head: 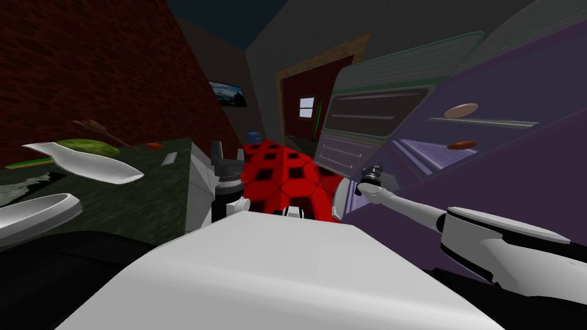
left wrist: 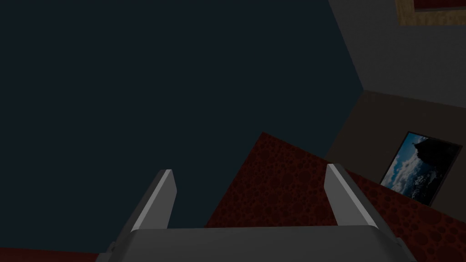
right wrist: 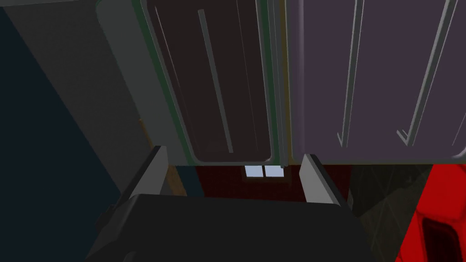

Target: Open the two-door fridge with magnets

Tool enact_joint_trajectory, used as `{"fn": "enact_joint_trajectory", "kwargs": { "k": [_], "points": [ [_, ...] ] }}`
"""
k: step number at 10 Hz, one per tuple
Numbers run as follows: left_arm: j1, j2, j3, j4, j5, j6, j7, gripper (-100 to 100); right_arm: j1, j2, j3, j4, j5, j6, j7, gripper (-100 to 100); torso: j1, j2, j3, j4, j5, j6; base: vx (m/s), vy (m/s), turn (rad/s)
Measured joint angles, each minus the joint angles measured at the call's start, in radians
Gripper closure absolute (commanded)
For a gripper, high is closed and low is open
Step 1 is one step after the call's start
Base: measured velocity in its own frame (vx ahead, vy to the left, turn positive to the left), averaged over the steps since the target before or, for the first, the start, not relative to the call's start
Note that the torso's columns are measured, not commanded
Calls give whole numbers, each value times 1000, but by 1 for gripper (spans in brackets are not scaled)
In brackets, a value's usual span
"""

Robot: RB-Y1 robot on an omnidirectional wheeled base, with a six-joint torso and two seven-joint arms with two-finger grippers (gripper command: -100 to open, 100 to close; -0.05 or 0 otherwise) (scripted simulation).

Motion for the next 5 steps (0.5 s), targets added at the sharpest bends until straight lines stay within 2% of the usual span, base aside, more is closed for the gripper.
{"fn": "enact_joint_trajectory", "kwargs": {
  "k": [2, 3, 4, 5],
  "points": [
    [0, 0, 0, 0, 0, 0, 0, 0, -1, 1, -30, -2, -49, -56, -42, -100, -7, 2, 1, 0, -2, 0, 10, 29, 4],
    [0, 0, 0, 0, 0, 0, 0, 0, 1, 1, -32, -4, -55, -80, -48, -100, -11, 3, 2, 1, -4, 0, -51, -140, 317],
    [0, 0, 0, 0, 0, 0, 0, 0, -4, 27, -59, -2, -83, -107, -71, -100, -19, 6, 4, 1, -6, -2, -107, -256, 465],
    [0, 0, 0, 0, 0, 0, 0, 0, -9, 60, -89, 7, -110, -139, -105, -100, -22, 8, 5, 2, -7, 0, -102, -211, 199]
  ]
}}
